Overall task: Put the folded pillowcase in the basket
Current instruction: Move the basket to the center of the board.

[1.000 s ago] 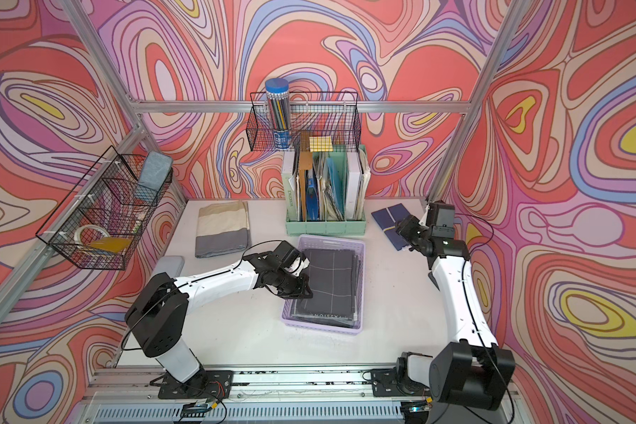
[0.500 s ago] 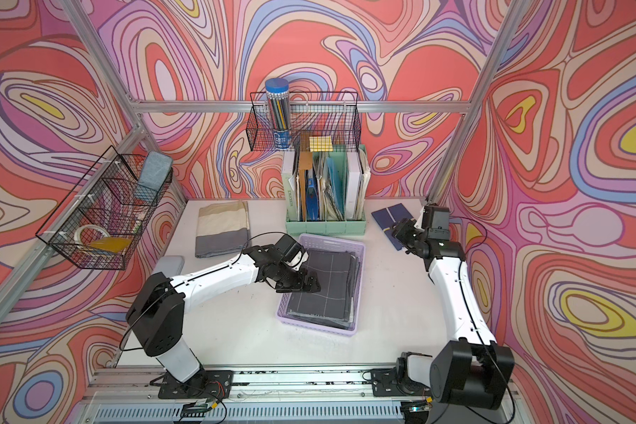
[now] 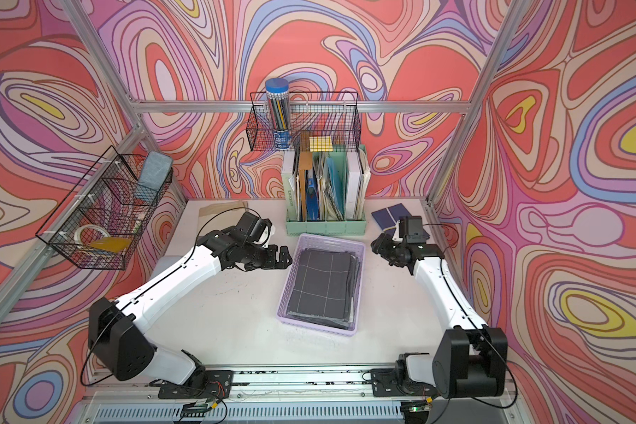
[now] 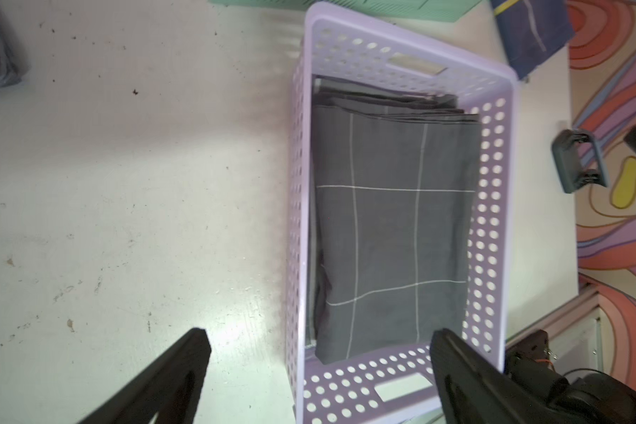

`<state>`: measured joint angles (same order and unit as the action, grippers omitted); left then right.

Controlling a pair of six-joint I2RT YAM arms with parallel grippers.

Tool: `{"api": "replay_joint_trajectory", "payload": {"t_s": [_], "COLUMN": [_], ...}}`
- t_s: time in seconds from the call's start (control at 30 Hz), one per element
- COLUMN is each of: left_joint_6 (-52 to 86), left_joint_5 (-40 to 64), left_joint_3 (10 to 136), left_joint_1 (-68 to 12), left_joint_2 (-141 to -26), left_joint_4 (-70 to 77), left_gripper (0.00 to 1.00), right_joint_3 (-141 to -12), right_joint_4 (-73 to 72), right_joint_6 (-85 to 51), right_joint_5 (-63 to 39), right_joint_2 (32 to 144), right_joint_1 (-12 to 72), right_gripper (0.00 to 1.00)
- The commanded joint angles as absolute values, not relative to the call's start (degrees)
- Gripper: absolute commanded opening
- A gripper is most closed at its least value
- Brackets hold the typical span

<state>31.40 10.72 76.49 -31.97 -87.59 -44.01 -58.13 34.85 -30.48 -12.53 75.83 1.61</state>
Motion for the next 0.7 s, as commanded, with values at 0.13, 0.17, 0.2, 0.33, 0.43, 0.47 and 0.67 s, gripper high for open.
{"api": "replay_joint_trajectory", "payload": {"t_s": [0.13, 0.17, 0.2, 0.33, 0.43, 0.47, 0.67], "left_joint_6": [30.65, 30.55, 30.52, 31.01, 31.80, 31.95, 32.21], "left_joint_5": [12.99, 12.79, 12.42, 14.89, 16.17, 16.61, 16.27], "left_joint_3": [73.75, 73.94, 74.30, 72.71, 71.84, 71.80, 70.16], "left_joint_1": [-32.28, -32.34, -32.29, -32.34, -32.34, -32.34, -32.48], "left_joint_2": [-95.41, -96.35, -97.55, -99.79, -100.90, -101.59, -100.96], "left_joint_4": [-38.83, -38.70, -39.17, -36.08, -33.97, -33.76, -34.49], "left_gripper": [0.91, 0.88, 0.87, 0.59, 0.29, 0.23, 0.00], "right_joint_3": [-49.93, -48.93, -48.05, -46.58, -46.97, -47.30, -49.06], "right_joint_4": [37.55, 37.29, 37.11, 36.40, 35.88, 35.77, 34.39], "right_joint_6": [-31.09, -31.38, -31.51, -31.46, -31.62, -31.56, -32.58], "right_joint_5": [-11.44, -11.38, -11.37, -12.56, -12.92, -12.93, -12.66], "right_joint_2": [77.23, 77.38, 77.75, 78.23, 78.69, 79.11, 82.10], "right_joint_1": [10.63, 10.85, 10.95, 11.55, 12.50, 12.93, 16.36], "right_gripper": [0.57, 0.55, 0.54, 0.37, 0.18, 0.15, 0.02]}}
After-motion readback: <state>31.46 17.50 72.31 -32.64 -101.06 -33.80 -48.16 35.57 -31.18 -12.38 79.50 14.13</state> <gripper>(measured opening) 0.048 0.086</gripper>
